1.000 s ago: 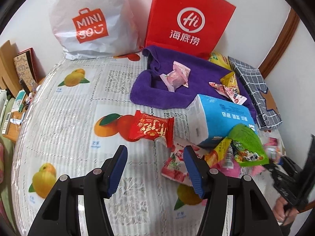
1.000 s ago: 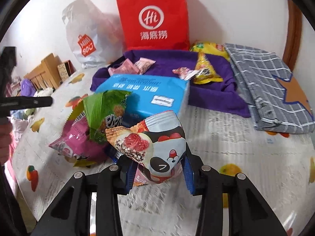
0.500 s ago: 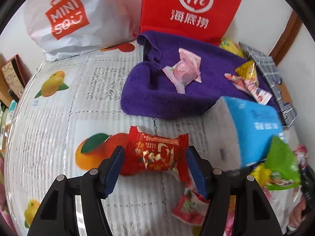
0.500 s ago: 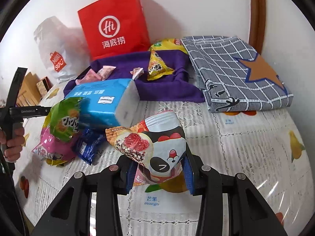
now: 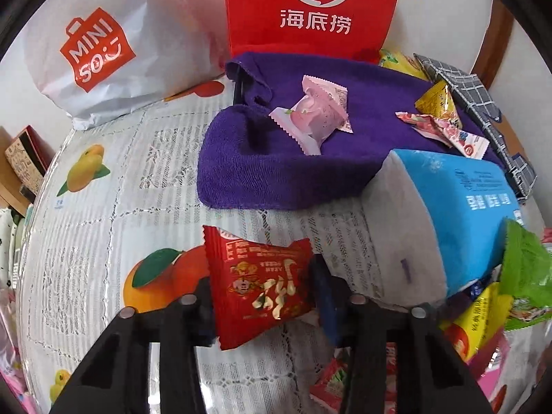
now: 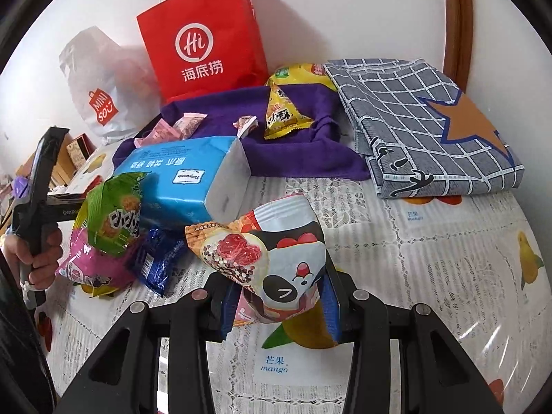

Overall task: Organize snacks
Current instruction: 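Carry both held snacks up and over the purple towel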

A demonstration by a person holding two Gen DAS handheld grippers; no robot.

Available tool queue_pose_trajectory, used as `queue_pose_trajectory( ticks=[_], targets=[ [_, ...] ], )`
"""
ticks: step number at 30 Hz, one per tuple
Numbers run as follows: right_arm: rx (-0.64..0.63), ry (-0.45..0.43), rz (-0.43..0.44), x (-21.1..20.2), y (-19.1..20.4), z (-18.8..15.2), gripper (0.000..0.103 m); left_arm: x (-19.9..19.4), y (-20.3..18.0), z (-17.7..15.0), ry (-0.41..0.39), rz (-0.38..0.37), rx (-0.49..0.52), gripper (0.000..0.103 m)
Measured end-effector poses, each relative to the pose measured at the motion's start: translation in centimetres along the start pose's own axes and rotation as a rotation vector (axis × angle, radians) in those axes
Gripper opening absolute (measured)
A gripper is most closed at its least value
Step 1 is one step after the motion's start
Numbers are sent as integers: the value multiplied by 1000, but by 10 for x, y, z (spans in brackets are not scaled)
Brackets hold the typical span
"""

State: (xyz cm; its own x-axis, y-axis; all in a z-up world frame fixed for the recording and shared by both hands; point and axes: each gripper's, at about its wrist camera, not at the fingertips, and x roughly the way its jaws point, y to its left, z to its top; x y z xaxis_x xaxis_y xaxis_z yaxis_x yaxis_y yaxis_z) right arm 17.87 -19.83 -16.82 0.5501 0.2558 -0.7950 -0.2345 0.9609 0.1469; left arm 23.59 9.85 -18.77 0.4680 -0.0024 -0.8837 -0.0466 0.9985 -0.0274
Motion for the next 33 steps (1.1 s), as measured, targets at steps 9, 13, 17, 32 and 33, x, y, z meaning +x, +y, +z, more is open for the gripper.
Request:
queue_pose_trajectory(
  ticks=[9,13,17,32,33],
  targets=[
    [10,-27,-3,-19,3,2,41,-39,9,-8,-33,-63,-44,39],
    [9,-45,-9,-32,8,6,41,-66,7,-9,-71,-74,-46,39],
    [6,-58,-24,-45,14,12,41,-89,-3,-9,-90,-113,-54,39],
    [-6,-138,-48,-79,36,64,41,-140,-32,7,-161,-187,-36,39],
    [-8,-141,-50,-79,38,67,41,-142,-32,8,-163,-186,-36,39]
  ],
)
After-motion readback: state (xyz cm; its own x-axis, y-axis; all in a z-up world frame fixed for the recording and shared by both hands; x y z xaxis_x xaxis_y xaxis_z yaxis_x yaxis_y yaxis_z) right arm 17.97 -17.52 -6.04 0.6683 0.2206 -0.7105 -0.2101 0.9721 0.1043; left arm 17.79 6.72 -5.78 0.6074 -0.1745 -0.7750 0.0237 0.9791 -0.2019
